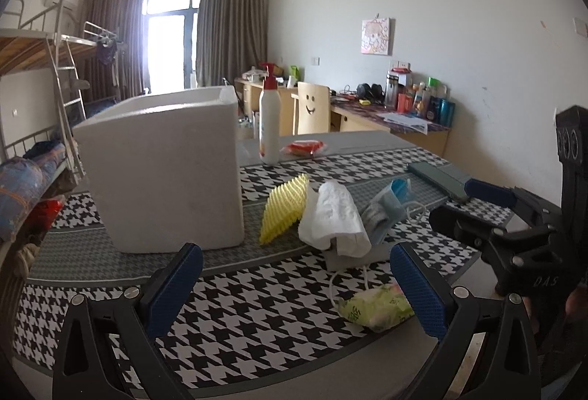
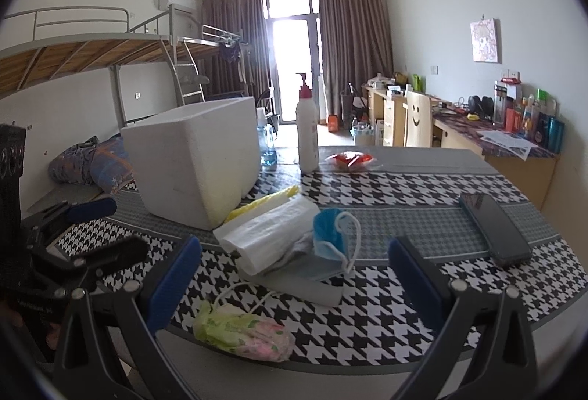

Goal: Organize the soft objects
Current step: 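Grasp the green snack packet with the left tool while the right tool approaches the blue mask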

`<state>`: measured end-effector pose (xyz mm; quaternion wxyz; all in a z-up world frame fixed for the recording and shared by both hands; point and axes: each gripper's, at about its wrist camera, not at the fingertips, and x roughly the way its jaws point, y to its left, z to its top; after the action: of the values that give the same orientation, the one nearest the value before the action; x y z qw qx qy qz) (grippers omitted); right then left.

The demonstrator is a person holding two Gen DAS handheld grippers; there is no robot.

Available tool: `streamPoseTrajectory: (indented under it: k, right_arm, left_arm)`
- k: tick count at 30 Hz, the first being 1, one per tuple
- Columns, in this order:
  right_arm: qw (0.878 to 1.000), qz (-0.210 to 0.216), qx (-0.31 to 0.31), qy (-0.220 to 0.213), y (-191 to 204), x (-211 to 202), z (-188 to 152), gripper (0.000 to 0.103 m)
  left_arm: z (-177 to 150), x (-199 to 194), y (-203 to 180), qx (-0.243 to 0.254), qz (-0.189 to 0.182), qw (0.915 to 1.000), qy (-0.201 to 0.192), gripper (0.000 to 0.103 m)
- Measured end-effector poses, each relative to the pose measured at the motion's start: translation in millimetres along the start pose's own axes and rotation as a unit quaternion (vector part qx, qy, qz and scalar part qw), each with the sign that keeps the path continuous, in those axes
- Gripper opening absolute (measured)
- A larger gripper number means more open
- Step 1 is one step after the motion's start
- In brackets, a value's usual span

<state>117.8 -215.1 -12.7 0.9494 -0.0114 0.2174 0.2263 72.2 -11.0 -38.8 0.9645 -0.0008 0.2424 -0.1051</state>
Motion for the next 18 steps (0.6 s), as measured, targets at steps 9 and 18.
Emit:
streamPoseTrajectory:
  k: [9,18]
  right_arm:
    - [1.000,0.009,-0.006,0.012,1,9,1,0.103]
    - [1.000,-0.001,0.002,0.013,-14,9,1,0.103]
  left_arm:
    - [-14,15,-3,0.014,-0.019,0.9993,0.029,0.102]
    - [-22,33,-23,0.036,-0.100,0.9919,0.069,0.102]
